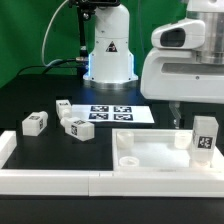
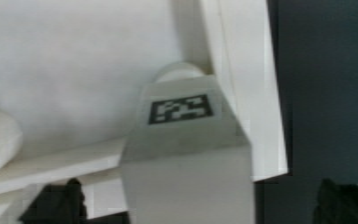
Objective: Assemble one leg
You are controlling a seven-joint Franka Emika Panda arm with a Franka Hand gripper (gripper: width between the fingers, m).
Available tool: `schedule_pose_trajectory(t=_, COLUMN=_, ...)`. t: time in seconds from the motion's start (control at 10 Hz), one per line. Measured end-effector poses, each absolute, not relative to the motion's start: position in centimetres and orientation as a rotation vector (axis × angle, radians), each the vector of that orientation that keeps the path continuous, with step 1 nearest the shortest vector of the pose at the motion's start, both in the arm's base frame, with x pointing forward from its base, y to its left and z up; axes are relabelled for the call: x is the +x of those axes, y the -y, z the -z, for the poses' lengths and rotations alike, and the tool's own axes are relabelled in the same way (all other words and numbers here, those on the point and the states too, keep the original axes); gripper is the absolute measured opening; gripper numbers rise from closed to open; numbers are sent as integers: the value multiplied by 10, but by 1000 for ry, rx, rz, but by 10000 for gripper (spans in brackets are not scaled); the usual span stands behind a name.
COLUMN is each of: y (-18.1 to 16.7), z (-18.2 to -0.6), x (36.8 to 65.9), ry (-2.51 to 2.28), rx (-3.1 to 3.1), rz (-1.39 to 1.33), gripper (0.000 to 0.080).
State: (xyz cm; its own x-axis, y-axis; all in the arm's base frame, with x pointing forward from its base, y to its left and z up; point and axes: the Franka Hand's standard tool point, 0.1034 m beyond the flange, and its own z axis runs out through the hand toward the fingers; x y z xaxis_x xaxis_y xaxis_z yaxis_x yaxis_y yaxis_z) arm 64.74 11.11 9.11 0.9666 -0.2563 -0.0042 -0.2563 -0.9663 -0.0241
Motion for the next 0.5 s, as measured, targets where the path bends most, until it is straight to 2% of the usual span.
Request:
schedule_pose_trajectory(t=0.1, y=-111, z=-91, x=647, ry=-438, rx=-3086, rz=-2, gripper=636)
schedule_pose_trajectory(t=0.3, y=-110, z=-91, x=647, ry=-521, rx=-3073, rz=-3, gripper=286)
schedule_pose_trajectory(t=0.5, y=-109, z=-91, x=648, ry=-753, rx=-3026, rz=-5, gripper=284)
